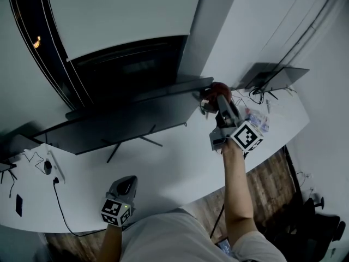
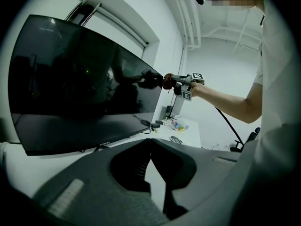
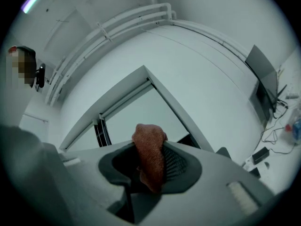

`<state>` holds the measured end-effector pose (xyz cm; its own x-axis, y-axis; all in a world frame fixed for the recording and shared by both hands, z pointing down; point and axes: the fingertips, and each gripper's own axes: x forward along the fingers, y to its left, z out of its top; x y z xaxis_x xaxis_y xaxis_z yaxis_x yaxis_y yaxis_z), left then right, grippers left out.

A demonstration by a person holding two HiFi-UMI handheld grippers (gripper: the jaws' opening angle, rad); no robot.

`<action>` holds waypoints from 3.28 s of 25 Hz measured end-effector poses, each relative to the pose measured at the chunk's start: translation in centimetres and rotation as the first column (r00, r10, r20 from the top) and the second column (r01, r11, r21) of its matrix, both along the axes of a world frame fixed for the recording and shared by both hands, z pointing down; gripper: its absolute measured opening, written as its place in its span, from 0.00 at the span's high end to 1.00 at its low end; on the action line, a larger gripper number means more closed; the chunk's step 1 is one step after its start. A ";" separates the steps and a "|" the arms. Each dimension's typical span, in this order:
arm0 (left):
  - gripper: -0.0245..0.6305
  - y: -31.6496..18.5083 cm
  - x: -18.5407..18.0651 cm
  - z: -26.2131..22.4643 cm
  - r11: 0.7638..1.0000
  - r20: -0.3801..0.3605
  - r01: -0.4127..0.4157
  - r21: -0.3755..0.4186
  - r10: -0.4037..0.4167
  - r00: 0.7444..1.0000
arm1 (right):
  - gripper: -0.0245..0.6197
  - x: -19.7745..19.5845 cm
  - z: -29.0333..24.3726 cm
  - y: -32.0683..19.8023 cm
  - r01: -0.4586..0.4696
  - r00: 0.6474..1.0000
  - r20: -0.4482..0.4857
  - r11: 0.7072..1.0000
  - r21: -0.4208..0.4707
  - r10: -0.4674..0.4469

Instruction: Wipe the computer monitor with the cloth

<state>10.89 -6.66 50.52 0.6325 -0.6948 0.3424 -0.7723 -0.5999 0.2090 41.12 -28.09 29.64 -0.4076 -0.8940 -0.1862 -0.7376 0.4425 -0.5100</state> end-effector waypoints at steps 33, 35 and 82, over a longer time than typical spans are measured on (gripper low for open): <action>0.95 3.1 -9.2 -0.4 0.999 -0.022 0.022 0.026 -0.021 1.000 | 0.76 -13.4 -2.1 3.0 0.089 0.994 0.068 0.996 0.012 -0.089; 0.95 3.4 -10.0 -0.5 0.999 -0.023 0.025 0.029 -0.024 0.999 | 0.77 -14.8 -2.0 3.4 0.104 0.990 0.091 0.995 0.007 -0.105; 0.95 11.1 -27.5 1.1 0.962 -0.073 0.273 0.013 -0.271 0.960 | 0.77 -50.0 -2.0 11.2 0.488 0.850 0.225 0.873 -0.001 -0.476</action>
